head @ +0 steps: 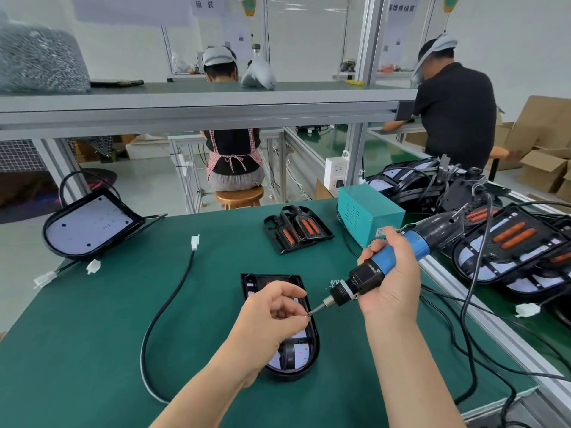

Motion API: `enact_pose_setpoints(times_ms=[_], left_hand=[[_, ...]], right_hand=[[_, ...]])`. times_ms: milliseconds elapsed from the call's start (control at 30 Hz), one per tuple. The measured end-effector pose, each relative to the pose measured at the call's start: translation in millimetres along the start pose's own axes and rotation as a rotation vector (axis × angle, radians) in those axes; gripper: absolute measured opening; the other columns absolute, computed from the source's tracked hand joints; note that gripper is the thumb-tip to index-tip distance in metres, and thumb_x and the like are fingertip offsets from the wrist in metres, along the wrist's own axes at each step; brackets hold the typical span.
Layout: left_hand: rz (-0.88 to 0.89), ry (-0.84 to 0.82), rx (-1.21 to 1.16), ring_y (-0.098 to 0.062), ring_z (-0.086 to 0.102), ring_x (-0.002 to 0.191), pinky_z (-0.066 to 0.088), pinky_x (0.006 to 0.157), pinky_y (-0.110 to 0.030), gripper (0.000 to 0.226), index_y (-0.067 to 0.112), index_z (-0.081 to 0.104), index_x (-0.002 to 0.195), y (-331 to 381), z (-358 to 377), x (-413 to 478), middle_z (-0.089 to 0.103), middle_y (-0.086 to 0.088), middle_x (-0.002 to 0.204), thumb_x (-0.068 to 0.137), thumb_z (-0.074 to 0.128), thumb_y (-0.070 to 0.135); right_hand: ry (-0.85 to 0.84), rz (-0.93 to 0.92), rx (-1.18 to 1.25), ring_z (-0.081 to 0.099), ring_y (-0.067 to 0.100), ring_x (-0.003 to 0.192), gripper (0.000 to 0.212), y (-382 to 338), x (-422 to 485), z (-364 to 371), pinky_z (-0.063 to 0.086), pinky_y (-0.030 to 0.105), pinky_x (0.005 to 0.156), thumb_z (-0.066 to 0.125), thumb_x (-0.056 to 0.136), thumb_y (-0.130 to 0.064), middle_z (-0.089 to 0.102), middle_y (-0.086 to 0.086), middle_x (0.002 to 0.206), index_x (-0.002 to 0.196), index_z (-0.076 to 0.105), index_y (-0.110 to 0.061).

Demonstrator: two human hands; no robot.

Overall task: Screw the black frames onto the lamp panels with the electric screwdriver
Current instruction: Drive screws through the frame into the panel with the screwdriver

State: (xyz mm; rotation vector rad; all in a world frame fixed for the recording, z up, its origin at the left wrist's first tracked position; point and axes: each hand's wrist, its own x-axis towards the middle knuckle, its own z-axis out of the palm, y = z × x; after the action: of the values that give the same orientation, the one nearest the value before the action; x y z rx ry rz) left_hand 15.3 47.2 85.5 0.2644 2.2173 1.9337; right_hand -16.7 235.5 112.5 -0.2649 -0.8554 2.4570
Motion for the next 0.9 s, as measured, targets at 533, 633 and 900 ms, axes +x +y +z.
enact_pose_setpoints(times_ms=[533,633,900], left_hand=[[0.462,0.345,0.583,-0.011,0.052,0.084,0.043,0.073,-0.02,0.049,0.033,0.055,0.108,-14.8,21.3,-18.8,0.059,0.013,0.085,0.083,0.068,-0.007],[0.61,0.353,0.707,-0.01,0.044,0.081,0.042,0.073,-0.021,0.058,0.027,0.049,0.116,-17.5,20.5,-18.4,0.058,0.011,0.08,0.079,0.07,-0.013],[0.625,0.346,0.748,-0.017,0.057,0.092,0.045,0.082,-0.025,0.055,0.02,0.056,0.118,-22.9,12.9,-14.7,0.06,0.01,0.096,0.074,0.079,-0.003]], right_hand=[[0.261,-0.131,-0.161,0.06,0.012,0.054,0.019,8.8,-17.4,8.2,0.051,0.022,0.056,0.069,0.089,-0.018,0.058,-0.007,0.061,0.106,0.061,-0.02],[0.281,-0.094,-0.145,0.06,0.013,0.056,0.026,9.3,-15.8,6.7,0.05,0.021,0.053,0.07,0.088,-0.019,0.058,-0.006,0.062,0.113,0.061,-0.018],[0.287,-0.054,-0.151,0.06,0.014,0.057,0.025,12.4,-10.5,1.3,0.05,0.022,0.054,0.072,0.086,-0.021,0.058,-0.006,0.063,0.109,0.062,-0.02]])
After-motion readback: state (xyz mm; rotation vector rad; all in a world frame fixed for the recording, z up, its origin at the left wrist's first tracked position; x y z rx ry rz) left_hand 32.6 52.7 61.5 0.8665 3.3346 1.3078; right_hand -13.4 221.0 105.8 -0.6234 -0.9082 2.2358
